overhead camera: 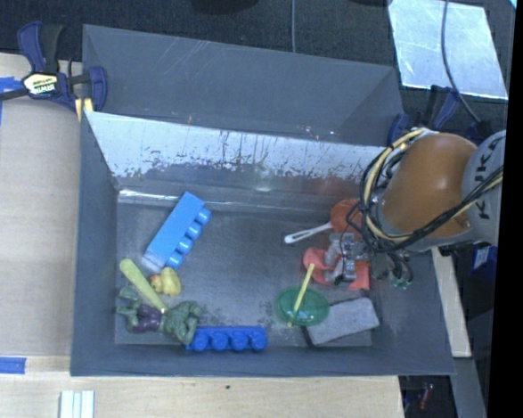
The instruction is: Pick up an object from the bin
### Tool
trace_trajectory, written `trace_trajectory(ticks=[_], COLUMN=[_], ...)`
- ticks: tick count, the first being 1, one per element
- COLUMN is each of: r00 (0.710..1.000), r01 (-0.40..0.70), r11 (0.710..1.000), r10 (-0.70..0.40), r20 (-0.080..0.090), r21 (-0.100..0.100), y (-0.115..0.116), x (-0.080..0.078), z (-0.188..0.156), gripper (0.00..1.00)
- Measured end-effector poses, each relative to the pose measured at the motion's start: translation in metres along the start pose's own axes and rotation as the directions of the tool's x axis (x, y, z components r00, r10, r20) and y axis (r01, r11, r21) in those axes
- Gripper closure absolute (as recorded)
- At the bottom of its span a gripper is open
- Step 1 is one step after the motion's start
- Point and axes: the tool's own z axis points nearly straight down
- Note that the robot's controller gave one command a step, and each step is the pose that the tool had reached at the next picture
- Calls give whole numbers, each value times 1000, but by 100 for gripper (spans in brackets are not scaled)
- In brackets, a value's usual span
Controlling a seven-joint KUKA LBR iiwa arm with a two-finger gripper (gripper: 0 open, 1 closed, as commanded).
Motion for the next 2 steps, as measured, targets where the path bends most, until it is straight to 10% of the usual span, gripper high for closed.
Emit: trace_trajectory(ticks=[2], r00=[1000], r01=[0], r11=[1000], r10=[0], r20=[0], r21=[0], y=[0], x=[0], z=[0], gripper=[100])
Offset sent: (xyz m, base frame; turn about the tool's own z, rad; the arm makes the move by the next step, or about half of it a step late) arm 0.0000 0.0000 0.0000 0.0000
